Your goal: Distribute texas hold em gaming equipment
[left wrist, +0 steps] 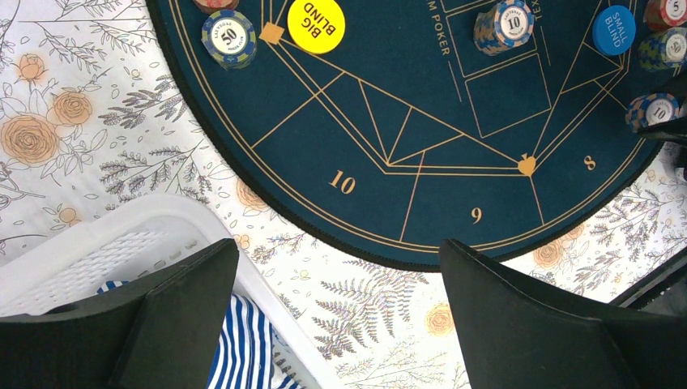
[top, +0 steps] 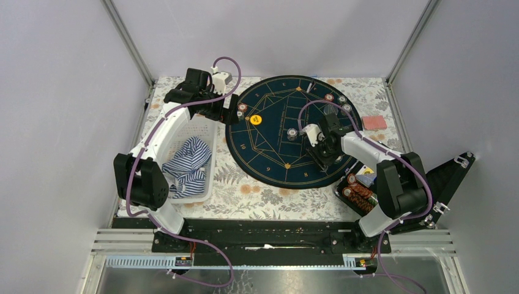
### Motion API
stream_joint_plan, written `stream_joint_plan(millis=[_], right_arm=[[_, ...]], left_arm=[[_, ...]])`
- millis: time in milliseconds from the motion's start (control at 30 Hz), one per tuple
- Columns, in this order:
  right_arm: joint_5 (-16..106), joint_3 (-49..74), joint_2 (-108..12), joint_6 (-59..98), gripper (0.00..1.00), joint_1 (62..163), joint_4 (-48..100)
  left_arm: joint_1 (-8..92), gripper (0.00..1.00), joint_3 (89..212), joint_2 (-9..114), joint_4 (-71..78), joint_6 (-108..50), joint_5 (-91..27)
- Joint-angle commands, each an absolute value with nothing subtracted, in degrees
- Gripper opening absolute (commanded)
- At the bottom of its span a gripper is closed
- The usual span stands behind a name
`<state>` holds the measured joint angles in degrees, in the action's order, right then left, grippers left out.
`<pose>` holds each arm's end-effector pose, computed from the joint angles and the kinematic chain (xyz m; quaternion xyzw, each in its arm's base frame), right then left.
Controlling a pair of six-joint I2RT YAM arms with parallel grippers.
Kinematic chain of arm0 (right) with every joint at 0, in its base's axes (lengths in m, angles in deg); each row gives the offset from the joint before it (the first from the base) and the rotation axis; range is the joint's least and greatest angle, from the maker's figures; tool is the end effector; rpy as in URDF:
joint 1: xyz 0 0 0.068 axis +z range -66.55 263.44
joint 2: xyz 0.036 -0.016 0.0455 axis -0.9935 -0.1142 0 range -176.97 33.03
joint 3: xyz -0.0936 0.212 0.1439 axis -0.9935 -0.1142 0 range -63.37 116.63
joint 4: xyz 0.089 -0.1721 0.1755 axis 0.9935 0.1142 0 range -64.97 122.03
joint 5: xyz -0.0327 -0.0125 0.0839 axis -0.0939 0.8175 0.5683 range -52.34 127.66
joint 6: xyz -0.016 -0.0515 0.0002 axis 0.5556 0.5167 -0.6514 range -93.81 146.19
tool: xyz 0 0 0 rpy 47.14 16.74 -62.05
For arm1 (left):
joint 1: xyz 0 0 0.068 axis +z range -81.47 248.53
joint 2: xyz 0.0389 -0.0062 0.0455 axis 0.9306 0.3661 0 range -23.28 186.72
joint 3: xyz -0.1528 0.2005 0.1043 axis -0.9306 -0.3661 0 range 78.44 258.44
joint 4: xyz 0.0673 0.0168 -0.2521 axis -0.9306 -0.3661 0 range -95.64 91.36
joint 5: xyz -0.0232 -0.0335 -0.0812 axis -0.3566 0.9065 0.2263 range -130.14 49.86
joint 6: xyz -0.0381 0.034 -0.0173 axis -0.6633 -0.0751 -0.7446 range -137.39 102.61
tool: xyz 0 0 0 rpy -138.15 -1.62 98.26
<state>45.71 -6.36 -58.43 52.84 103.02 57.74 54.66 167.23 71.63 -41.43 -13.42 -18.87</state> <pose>0.2858 0.1069 0.1876 -0.3966 0.8938 0.0565 0.2014 0.3493 -0.0995 0.3294 0.2067 0.8991 -0.2019 0.3287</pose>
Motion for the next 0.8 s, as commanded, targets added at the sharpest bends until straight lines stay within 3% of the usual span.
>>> stream_joint_plan(millis=[0, 767], right_arm=[[42.43, -6.66, -58.17, 49.30, 0.41, 101.55, 54.66], [40.44, -7.17, -59.18, 55.42, 0.48, 100.65, 52.20]], left_arm=[[55.01, 0.99, 169.07, 68.65, -40.12, -13.49, -17.31], [54.99, 0.99, 168.70, 68.23, -40.13, -13.35, -17.24]])
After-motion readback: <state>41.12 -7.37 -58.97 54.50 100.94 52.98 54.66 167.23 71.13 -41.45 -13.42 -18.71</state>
